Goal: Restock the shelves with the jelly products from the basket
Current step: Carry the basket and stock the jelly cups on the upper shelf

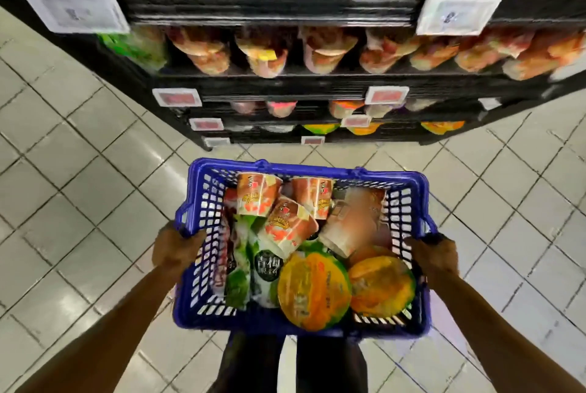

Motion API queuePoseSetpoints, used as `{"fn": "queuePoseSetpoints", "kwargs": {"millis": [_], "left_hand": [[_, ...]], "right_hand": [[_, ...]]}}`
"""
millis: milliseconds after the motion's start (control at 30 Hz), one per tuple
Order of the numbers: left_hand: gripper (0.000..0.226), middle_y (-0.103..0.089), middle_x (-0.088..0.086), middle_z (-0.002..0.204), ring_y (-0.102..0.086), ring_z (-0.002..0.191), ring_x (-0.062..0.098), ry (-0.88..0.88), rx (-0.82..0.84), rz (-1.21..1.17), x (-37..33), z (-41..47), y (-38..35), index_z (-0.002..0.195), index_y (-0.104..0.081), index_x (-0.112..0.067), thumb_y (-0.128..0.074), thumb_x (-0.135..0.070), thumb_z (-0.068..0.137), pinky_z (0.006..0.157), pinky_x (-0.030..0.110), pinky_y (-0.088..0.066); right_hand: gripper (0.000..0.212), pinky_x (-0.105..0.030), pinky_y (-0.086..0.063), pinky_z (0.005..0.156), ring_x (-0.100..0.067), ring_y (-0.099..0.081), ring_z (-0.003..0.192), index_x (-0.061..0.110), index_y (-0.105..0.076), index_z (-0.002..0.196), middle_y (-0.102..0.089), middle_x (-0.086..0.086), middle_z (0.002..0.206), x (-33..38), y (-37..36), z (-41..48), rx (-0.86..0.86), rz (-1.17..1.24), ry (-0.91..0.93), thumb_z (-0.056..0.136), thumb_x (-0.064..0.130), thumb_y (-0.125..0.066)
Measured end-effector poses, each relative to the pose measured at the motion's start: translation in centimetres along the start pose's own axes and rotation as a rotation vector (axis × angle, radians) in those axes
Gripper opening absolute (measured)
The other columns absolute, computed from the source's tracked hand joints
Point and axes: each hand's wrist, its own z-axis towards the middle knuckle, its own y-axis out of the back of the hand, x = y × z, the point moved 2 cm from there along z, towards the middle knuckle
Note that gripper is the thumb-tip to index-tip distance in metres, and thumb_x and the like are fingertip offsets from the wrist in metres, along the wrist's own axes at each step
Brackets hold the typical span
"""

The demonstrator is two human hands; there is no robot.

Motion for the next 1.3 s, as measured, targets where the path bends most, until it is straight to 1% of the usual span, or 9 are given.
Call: {"fn": "queuePoseSetpoints", "kwargs": {"millis": [167,333,633,767,867,1000,1100,1200,1300], "left_hand": [[0.026,-0.069,0.023,0.09,-0.05,0.059,0.019,-0.027,-0.042,0.018,2.5,8.0,-7.6,0.091,-0.064,-0.002,-0.079,-0.017,0.076,0.05,0.024,-0.038],[0.036,-0.066,0.017,0.092,-0.064,0.085,0.034,0.041,0.0,0.02,4.8,15.2,-14.0,0.106,-0.063,-0.001,-0.076,-0.02,0.079,0.067,0.034,-0.045],[0.037,-0.051,0.004,0.062,-0.052,0.06,0.027,0.053,-0.045,0.089,6.9,19.9,-19.4,0.063,-0.043,-0.015,-0.076,-0.022,0.078,0.057,0.031,-0.038],[0.035,-0.056,0.012,0.088,-0.06,0.085,0.035,0.115,0.034,0.123,6.5,19.4,-19.2,0.091,-0.049,-0.007,-0.076,-0.025,0.08,0.068,0.039,-0.047],[0.067,-0.051,0.021,0.119,-0.053,0.112,0.041,0.138,-0.018,0.184,5.1,17.8,-18.5,0.124,-0.04,0.002,-0.078,-0.028,0.078,0.09,0.048,-0.049],[0.071,-0.049,0.019,0.132,-0.051,0.119,0.035,-0.218,-0.236,0.087,0.6,13.9,-18.8,0.136,-0.035,-0.004,-0.074,-0.022,0.079,0.095,0.047,-0.047],[0.056,-0.056,0.01,0.122,-0.056,0.107,0.023,-0.414,-0.021,0.043,-2.9,11.3,-21.5,0.13,-0.044,-0.012,-0.07,-0.026,0.083,0.086,0.037,-0.05],[0.069,-0.051,0.013,0.135,-0.053,0.118,0.029,-0.381,0.206,0.151,-4.8,10.3,-24.9,0.14,-0.036,-0.009,-0.07,-0.032,0.085,0.094,0.045,-0.049],[0.084,-0.043,0.014,0.142,-0.043,0.129,0.032,-0.306,0.242,0.286,-5.8,10.5,-27.2,0.145,-0.031,-0.005,-0.066,-0.05,0.083,0.103,0.045,-0.042]], "right_hand": [[0.023,-0.023,-0.042,0.047,-0.02,-0.06,0.054,0.016,-0.064,0.076,-0.062,-0.001,0.059,-0.8,-8.2,8.5,0.047,-0.046,0.011,0.072,0.033,-0.079],[0.024,-0.019,-0.037,0.041,-0.016,-0.054,0.053,0.016,-0.064,0.086,-0.057,0.002,0.062,-1.3,-15.4,15.2,0.062,-0.063,-0.014,0.073,0.029,-0.08],[0.02,-0.027,-0.04,0.061,-0.019,-0.053,0.058,0.012,-0.065,0.08,-0.063,-0.012,0.078,-1.9,-21.3,20.8,0.077,-0.168,0.081,0.078,0.027,-0.078],[0.03,-0.034,-0.045,0.067,-0.027,-0.06,0.069,0.007,-0.065,0.084,-0.069,-0.018,0.09,-1.9,-21.0,20.3,0.099,-0.201,0.022,0.08,0.034,-0.077],[0.042,-0.039,-0.049,0.072,-0.031,-0.062,0.08,0.002,-0.058,0.093,-0.066,-0.021,0.103,-0.4,-20.2,18.7,0.111,-0.184,-0.034,0.077,0.033,-0.081],[0.056,-0.044,-0.048,0.089,-0.036,-0.057,0.111,0.003,-0.053,0.123,-0.057,-0.019,0.122,2.8,-19.0,15.5,-0.058,-0.319,0.253,0.079,0.028,-0.078],[0.035,-0.028,-0.042,0.076,-0.034,-0.062,0.105,0.002,-0.063,0.114,-0.065,-0.017,0.114,4.1,-20.5,13.7,0.102,-0.245,0.367,0.086,0.022,-0.069],[0.037,-0.029,-0.046,0.083,-0.034,-0.063,0.107,0.004,-0.064,0.116,-0.068,-0.016,0.116,3.9,-23.3,12.6,0.328,-0.07,0.136,0.089,0.027,-0.068],[0.052,-0.05,-0.051,0.096,-0.037,-0.062,0.11,0.004,-0.059,0.126,-0.065,-0.018,0.121,3.8,-25.8,12.7,0.435,0.21,-0.156,0.082,0.026,-0.076]]}}
